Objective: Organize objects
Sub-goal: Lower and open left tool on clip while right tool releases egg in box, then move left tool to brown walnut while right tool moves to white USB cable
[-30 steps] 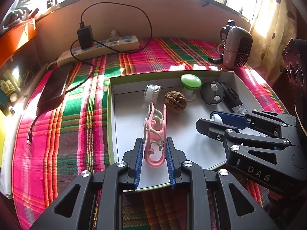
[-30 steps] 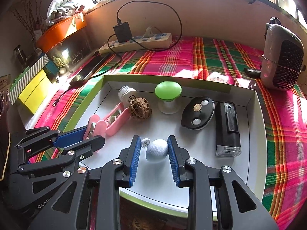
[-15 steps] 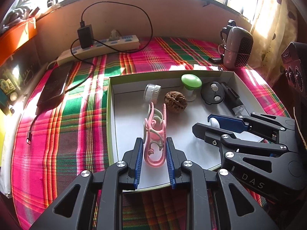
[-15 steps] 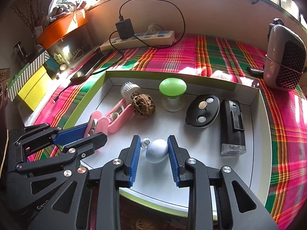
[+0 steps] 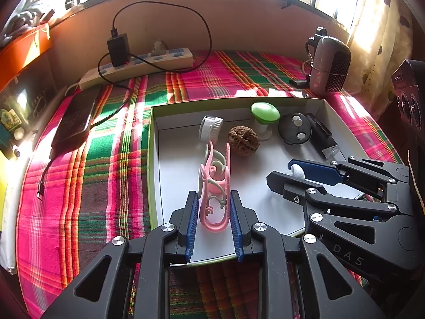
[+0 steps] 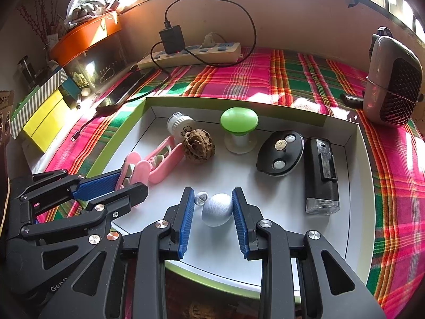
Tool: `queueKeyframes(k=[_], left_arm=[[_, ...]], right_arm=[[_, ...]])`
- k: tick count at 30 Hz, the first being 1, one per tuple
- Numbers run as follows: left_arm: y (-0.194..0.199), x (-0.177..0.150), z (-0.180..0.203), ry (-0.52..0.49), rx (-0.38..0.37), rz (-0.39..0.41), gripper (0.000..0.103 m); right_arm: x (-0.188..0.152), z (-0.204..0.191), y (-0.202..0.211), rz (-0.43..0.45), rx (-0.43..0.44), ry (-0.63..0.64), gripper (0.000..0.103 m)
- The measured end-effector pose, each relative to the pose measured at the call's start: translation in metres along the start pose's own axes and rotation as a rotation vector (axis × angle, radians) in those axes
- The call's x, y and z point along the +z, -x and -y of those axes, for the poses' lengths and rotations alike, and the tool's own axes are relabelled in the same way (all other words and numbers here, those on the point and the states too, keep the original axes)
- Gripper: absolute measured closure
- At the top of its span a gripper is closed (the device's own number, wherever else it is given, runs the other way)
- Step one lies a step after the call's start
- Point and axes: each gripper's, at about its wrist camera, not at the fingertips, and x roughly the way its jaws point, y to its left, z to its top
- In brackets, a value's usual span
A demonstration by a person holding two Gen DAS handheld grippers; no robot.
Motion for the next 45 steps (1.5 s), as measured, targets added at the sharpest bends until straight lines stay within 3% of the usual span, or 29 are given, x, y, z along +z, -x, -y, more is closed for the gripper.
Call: queueKeyframes(k=[5,9,19,36,45], left_arm=[[0.0,0.0,0.0,0.001,-0.001,0.0,0.081],[0.001,0.0,0.0,0.001,-0.001,0.0,0.081],[0.005,-0.003,0.0,-0.004,0.002,0.001,0.074],[0.045,-0.014,0.005,0.012,0.006,0.061,0.073],[0.067,-0.028,0.012,0.018,-0.024,0.087,0.073]], right_arm=[[0.0,0.0,0.0,0.0,-0.009,-0.004,0.072],[-0.001,0.001,0.001,0.001,-0.013,-0.011,0.063],[-0.002,0.005,0.008,0.014,-0.024,-0.033,0.058],[-0.015,0.002,0.051,0.084,-0.055,-0.054,0.057],[-0.039,0.012,0.083,0.122,-0.102,-0.079,0.057]])
